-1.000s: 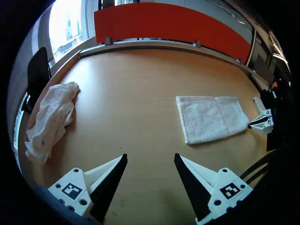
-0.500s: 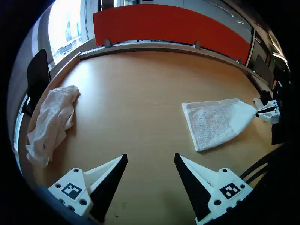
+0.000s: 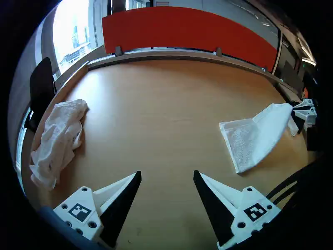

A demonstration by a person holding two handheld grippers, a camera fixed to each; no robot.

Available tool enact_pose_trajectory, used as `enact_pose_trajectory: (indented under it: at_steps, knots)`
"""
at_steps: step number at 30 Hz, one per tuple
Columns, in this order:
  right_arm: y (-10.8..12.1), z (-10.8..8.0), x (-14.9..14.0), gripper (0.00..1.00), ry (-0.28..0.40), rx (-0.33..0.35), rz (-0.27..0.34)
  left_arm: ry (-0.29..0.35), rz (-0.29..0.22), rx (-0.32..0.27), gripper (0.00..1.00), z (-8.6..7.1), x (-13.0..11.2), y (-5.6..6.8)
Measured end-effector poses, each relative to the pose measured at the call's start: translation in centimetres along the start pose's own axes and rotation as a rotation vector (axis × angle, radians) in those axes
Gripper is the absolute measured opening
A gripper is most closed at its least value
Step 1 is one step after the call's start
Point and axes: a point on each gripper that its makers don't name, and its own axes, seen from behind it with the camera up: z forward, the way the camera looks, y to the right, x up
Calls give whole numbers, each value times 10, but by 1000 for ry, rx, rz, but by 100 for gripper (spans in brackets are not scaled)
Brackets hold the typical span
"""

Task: Fold towel

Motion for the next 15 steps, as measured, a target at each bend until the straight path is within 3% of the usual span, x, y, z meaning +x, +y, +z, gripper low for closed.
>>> enact_pose_trajectory:
  at_steps: [15]
  knots:
    - [21,-22,17,4,23,-45,-41,9,9,-6,93,2,9,5]
